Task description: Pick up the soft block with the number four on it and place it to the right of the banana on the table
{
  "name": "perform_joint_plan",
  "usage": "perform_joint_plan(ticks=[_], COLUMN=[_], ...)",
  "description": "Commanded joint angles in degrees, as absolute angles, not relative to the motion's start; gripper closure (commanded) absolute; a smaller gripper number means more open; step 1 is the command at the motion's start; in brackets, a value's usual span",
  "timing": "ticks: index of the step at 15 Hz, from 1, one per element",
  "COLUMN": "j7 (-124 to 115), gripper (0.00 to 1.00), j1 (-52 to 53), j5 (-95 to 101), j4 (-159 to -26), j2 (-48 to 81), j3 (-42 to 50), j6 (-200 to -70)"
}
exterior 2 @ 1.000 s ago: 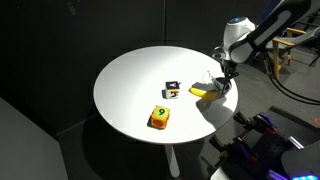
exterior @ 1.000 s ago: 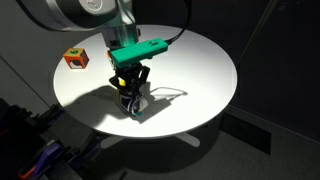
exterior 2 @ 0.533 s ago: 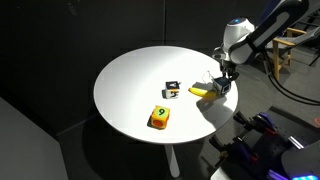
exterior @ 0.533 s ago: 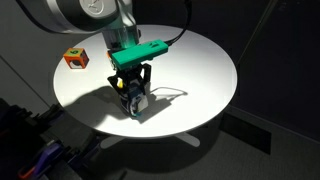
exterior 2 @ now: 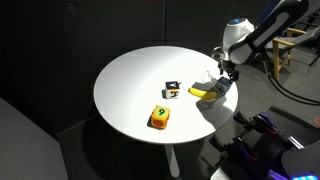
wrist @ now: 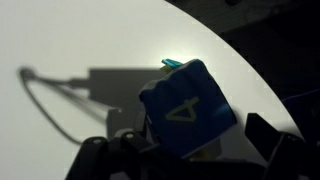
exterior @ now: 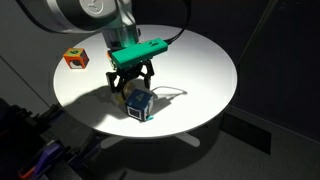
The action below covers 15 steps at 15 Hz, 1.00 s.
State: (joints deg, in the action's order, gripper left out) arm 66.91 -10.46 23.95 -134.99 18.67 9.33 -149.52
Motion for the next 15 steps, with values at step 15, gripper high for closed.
perform_joint_plan(ticks=[15], j7=[22.5], gripper=[0.0], j1=[-3.8], j5=[9.8], j4=[-137.0], j2=[13.8], j3=[1.2], j6=[-147.2])
